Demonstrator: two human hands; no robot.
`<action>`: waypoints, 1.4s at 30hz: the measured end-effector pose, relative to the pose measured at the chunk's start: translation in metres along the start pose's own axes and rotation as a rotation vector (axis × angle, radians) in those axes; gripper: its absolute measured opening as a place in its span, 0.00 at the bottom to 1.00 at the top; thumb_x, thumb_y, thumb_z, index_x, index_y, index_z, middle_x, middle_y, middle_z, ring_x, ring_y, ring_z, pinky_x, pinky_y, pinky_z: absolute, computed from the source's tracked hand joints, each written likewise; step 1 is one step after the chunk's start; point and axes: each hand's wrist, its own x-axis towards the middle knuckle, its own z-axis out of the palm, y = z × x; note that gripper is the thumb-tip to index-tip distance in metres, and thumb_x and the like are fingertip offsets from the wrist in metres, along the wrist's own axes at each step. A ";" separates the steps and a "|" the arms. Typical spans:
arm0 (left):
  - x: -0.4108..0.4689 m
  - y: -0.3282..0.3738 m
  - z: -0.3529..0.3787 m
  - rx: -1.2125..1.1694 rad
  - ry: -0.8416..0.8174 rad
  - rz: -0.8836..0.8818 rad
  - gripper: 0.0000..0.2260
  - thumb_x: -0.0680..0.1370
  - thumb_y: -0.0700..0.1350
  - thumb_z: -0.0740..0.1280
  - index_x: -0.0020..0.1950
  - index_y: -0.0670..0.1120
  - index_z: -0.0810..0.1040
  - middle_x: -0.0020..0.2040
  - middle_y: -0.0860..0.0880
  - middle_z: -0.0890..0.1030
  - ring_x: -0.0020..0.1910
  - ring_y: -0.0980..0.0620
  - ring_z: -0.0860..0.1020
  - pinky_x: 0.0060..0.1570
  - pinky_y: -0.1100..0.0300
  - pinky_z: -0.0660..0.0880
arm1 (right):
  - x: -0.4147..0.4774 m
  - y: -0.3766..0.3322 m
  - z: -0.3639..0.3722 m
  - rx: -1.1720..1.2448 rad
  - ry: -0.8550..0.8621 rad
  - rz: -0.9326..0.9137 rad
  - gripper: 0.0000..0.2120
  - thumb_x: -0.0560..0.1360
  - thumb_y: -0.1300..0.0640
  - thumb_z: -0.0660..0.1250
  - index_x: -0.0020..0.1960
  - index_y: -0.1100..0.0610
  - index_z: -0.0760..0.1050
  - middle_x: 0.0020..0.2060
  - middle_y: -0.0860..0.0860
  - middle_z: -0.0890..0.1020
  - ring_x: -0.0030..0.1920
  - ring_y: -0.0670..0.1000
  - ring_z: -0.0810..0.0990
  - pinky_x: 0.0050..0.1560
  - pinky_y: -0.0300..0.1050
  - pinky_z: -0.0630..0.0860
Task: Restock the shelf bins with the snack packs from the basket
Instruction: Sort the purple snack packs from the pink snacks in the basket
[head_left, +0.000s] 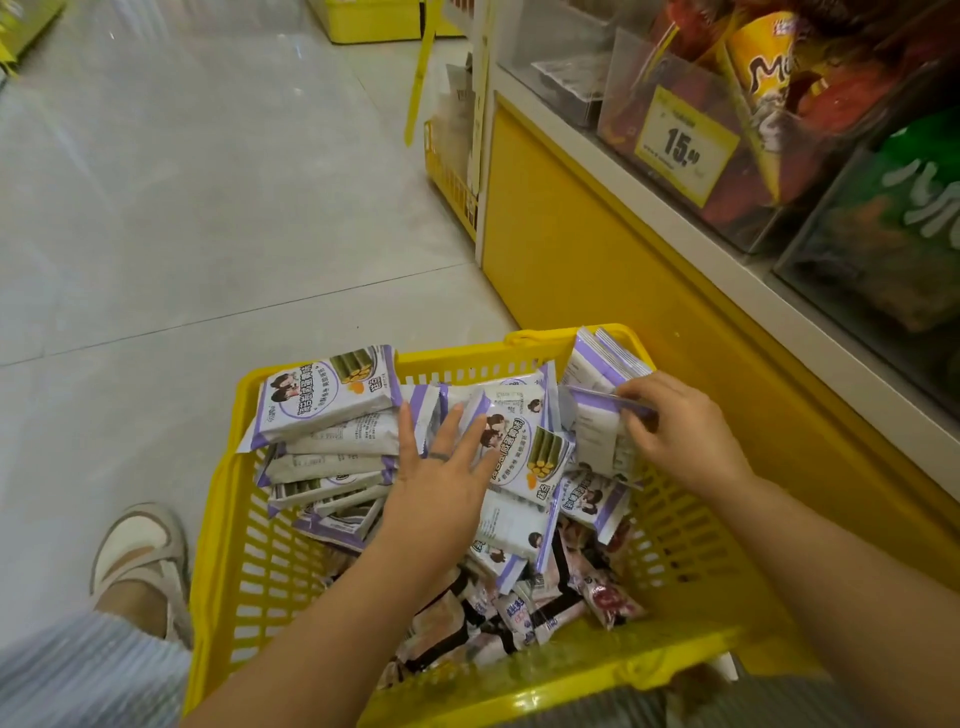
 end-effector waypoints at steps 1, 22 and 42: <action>-0.001 0.000 0.001 0.011 -0.003 -0.003 0.27 0.79 0.42 0.58 0.77 0.54 0.55 0.80 0.46 0.46 0.77 0.43 0.37 0.50 0.32 0.16 | 0.001 -0.002 0.001 -0.014 -0.024 0.004 0.11 0.75 0.58 0.67 0.57 0.54 0.77 0.54 0.48 0.79 0.51 0.50 0.79 0.49 0.47 0.78; -0.033 0.002 0.004 0.011 0.145 0.339 0.15 0.59 0.42 0.79 0.45 0.49 0.84 0.56 0.47 0.83 0.61 0.45 0.79 0.63 0.33 0.64 | -0.031 -0.045 0.041 -0.139 -0.469 -0.212 0.12 0.74 0.49 0.68 0.56 0.48 0.76 0.50 0.44 0.80 0.49 0.47 0.78 0.46 0.42 0.77; -0.034 0.002 0.044 -0.484 -0.276 0.130 0.15 0.82 0.49 0.56 0.67 0.52 0.71 0.65 0.51 0.74 0.59 0.49 0.75 0.54 0.53 0.73 | -0.054 -0.051 0.088 -0.148 -1.012 -0.086 0.09 0.72 0.57 0.69 0.52 0.53 0.79 0.47 0.53 0.80 0.48 0.54 0.77 0.46 0.45 0.74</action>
